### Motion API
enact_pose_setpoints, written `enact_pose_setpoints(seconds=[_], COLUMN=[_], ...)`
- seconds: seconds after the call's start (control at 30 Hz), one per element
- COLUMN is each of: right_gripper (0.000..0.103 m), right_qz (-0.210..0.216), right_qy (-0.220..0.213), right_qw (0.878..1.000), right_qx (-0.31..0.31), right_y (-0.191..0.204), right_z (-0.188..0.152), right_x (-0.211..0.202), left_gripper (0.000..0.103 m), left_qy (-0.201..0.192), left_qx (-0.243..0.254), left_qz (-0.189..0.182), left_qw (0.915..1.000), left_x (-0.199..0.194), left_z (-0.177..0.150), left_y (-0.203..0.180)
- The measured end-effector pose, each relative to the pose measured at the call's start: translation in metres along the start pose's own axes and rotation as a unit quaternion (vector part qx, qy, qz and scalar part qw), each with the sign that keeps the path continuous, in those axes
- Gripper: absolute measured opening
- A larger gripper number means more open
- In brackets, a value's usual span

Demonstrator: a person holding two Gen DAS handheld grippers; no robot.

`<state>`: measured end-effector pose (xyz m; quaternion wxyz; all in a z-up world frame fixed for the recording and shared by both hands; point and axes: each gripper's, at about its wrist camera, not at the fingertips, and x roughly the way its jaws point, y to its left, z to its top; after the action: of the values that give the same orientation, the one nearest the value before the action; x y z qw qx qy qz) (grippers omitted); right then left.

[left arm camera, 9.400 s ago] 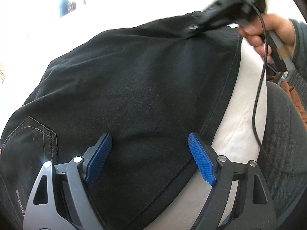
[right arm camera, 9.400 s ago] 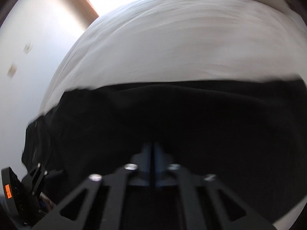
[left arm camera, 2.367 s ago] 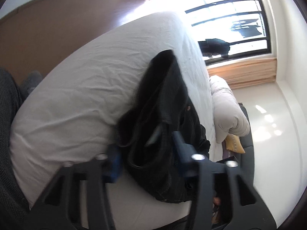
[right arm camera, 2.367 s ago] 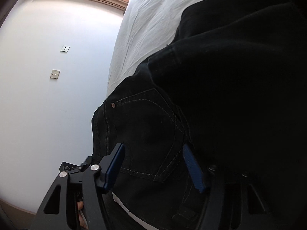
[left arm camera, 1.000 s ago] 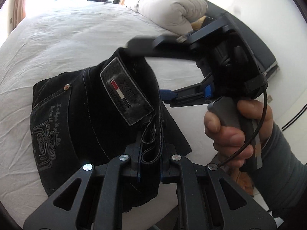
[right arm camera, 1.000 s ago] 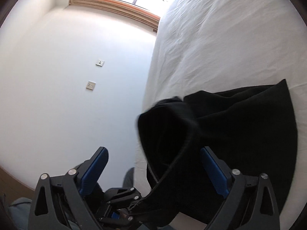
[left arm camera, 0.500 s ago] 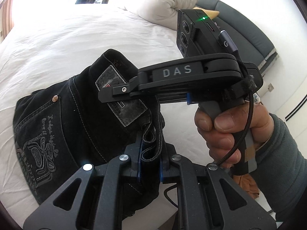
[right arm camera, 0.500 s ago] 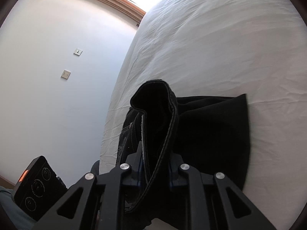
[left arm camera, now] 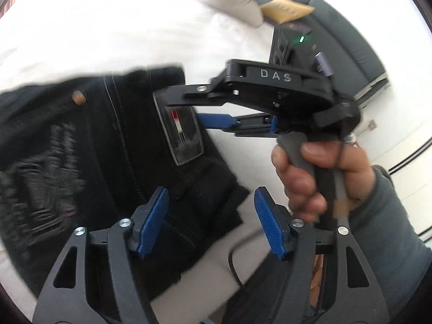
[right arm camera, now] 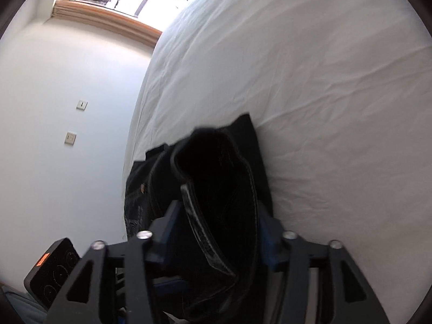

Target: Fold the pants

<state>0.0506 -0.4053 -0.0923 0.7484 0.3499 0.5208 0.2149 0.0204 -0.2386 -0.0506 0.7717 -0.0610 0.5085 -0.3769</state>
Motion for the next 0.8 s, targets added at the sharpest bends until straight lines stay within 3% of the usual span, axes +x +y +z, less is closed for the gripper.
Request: enact_pose_setpoints(seconds=[0.03,0.1,0.2,0.33,0.43,0.5,0.57,0.6,0.63,0.7,0.73,0.8], right_gripper=[0.07,0.07,0.07,0.07,0.07,0.059,0.029,0.028,0.029,0.047,0.062,0.065], right_qz=[-0.009,-0.019,0.01,0.064,0.052,0.03,0.056,0.06,0.058,0.039,0.039,0.062], right_qy=[-0.011,-0.037,-0.044,-0.003,0.042,0.056,0.031,0.028,0.026,0.022,0.019,0.0], right_qw=[1.0,0.999,0.998,0.994,0.994,0.997,0.998,0.997,0.997,0.999,0.999,0.998], right_qx=[0.002,-0.005,-0.033,-0.09,-0.086,-0.044,0.009,0.031,0.034,-0.001,-0.014,-0.032], right_y=[0.003,0.011,0.035,0.07,0.061,0.026,0.0,-0.006,-0.005,0.014,0.02,0.039], right_z=[0.001,0.002,-0.008,-0.046,-0.07,-0.08,-0.08,-0.079,-0.078,-0.074,-0.071,-0.056], right_x=[-0.008,-0.028,-0.045,-0.034,-0.006,0.011,0.006,0.004,0.001,-0.006,-0.013,-0.021], left_gripper=[0.065,0.065,0.065,0.065,0.065,0.064,0.064,0.065,0.065,0.065,0.065,0.065], left_qy=[-0.005,-0.026,-0.048,-0.051,-0.053,-0.047,-0.06,-0.079,-0.09,-0.106,-0.108,-0.082], left_qx=[0.002,-0.008,-0.032,-0.079,-0.086,-0.111,-0.11,-0.093,-0.086,-0.079,-0.077,-0.073], left_qz=[-0.001,-0.003,0.0,0.019,0.041,0.024,0.022,0.025,0.023,0.018,0.027,0.034], left_qw=[1.0,0.9996,0.9983,0.9954,0.994,0.9924,0.9919,0.9922,0.9919,0.9911,0.9908,0.9934], left_x=[-0.01,-0.037,-0.067,-0.086,-0.091,-0.095,-0.101,-0.115,-0.12,-0.13,-0.132,-0.121], left_z=[-0.002,-0.006,-0.014,-0.016,-0.023,-0.025,-0.012,-0.003,0.003,0.016,0.025,0.038], left_y=[0.001,0.013,0.045,0.085,0.117,0.138,0.136,0.137,0.136,0.145,0.152,0.161])
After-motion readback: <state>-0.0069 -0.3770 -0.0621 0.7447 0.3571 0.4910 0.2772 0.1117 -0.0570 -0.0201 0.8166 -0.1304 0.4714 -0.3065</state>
